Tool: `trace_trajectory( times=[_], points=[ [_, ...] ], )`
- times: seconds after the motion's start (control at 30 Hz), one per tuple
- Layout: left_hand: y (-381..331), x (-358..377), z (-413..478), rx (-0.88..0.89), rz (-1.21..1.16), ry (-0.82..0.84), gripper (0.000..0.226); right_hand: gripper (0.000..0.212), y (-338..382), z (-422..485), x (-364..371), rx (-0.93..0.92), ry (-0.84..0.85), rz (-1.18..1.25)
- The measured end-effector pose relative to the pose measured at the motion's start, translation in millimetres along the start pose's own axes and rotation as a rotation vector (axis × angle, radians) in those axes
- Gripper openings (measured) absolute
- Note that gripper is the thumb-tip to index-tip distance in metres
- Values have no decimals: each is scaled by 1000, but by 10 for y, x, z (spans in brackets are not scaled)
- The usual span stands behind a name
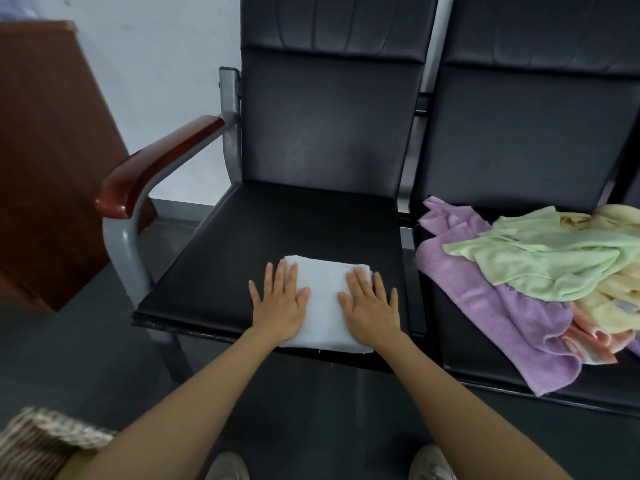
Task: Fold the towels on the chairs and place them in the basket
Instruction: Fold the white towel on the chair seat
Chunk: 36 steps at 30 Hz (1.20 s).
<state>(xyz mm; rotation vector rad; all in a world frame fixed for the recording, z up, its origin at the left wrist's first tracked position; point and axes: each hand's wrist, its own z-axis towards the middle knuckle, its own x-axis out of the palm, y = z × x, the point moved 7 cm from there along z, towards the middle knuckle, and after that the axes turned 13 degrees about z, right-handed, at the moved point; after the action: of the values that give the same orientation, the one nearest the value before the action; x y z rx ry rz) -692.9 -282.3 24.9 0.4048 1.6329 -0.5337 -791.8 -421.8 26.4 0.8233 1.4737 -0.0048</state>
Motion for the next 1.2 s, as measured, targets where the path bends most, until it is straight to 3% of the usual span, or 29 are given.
trace_trajectory(
  times=[0.13, 0.2, 0.3, 0.43, 0.5, 0.57, 0.63, 0.77, 0.83, 0.93, 1.07, 1.2],
  points=[
    [74, -124, -65, -152, -16, -32, 65, 86, -133, -84, -152, 191, -199, 46],
    [137, -163, -74, -231, -3, 31, 65, 88, -149, -97, -188, 230, -243, -12],
    [154, -187, -92, -269, -64, 76, 61, 80, -105, -78, -203, 211, -253, -11],
    [64, -263, -110, -220, -136, 3, 49, 60, -27, -71, -194, 153, -270, 44],
    [64, -272, -107, -224, -493, 21, 39, 47, -28, -65, -273, 122, -298, 266],
    [58, -322, -114, -259, -956, 38, 37, 35, -47, -59, -397, 127, -268, 751],
    [58, -423, -83, -240, -1132, -34, 39, 33, -33, -80, -618, 78, -309, 1067],
    [-131, -646, -45, 46, -1032, -129, 28, 31, -12, -70, -861, -57, -325, 1129],
    [-174, -666, -45, 100, -1019, -70, 29, 18, -18, -40, -876, -105, -254, 1068],
    [-137, -645, -24, 185, -1004, 46, 35, 15, -101, -27, -859, -135, -65, 1049],
    [-84, -656, -38, 231, -961, 77, 47, 36, -164, -104, -846, -149, 190, 1107],
    [-143, -661, -84, 239, -687, 8, 59, 60, -183, -105, -900, -151, 111, 747]
  ],
)
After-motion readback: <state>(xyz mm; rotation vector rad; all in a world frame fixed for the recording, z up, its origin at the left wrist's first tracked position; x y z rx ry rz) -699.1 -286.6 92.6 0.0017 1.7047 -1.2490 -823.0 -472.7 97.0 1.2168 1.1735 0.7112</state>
